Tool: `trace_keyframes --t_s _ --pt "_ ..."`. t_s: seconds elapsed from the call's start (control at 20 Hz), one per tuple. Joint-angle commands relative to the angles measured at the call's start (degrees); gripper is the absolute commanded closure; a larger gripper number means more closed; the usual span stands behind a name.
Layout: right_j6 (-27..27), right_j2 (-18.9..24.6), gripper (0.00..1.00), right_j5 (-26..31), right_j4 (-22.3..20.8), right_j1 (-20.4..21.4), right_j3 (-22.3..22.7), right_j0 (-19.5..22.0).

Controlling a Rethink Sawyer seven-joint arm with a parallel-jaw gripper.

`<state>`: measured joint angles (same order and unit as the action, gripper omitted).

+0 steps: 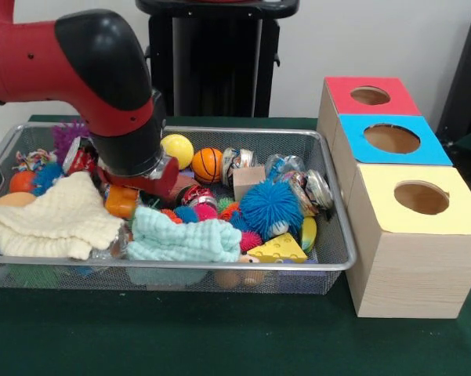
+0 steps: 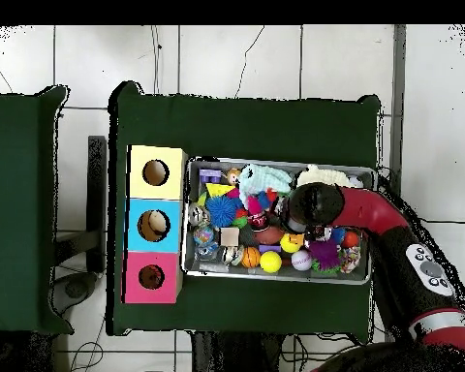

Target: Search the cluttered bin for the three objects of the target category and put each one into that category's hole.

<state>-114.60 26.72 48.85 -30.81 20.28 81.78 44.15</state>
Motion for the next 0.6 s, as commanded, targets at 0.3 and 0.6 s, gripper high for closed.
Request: trace_keyframes --t_s 0.3,0.6 --pt "27.48 5.89 1.00 5.92 -4.63 -6.76 -17.86 1.45" --pt "30.36 6.39 1.00 6.37 -4.73 -8.68 -20.39 1.24"
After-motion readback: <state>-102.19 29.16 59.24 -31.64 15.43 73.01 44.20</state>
